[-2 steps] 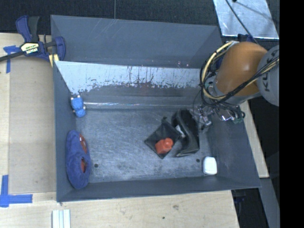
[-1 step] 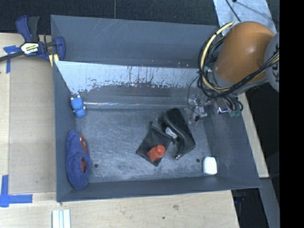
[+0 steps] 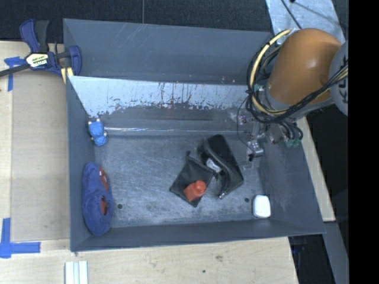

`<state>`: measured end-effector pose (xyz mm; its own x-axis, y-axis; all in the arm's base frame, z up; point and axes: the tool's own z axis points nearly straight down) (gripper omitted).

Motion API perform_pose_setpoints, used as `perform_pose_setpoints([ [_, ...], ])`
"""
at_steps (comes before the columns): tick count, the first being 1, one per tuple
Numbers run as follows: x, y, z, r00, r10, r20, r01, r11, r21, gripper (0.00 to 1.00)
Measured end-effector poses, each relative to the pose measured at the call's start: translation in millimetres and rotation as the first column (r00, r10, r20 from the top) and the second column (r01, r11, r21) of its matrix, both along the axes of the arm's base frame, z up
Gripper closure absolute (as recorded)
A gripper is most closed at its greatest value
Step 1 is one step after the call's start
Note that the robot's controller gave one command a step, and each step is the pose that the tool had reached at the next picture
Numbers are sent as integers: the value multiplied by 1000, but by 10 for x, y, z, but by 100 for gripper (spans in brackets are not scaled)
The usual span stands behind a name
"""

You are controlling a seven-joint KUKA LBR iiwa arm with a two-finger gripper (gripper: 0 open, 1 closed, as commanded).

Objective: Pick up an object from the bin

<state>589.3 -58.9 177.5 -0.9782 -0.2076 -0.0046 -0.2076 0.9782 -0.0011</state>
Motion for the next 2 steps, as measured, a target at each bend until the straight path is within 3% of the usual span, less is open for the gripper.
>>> perform_pose_setpoints([
  [1, -36, 456, -925, 985, 169, 22, -169, 986, 0, 0],
  [2, -64, 447, -904, 985, 170, 4, -170, 985, 1, 100],
])
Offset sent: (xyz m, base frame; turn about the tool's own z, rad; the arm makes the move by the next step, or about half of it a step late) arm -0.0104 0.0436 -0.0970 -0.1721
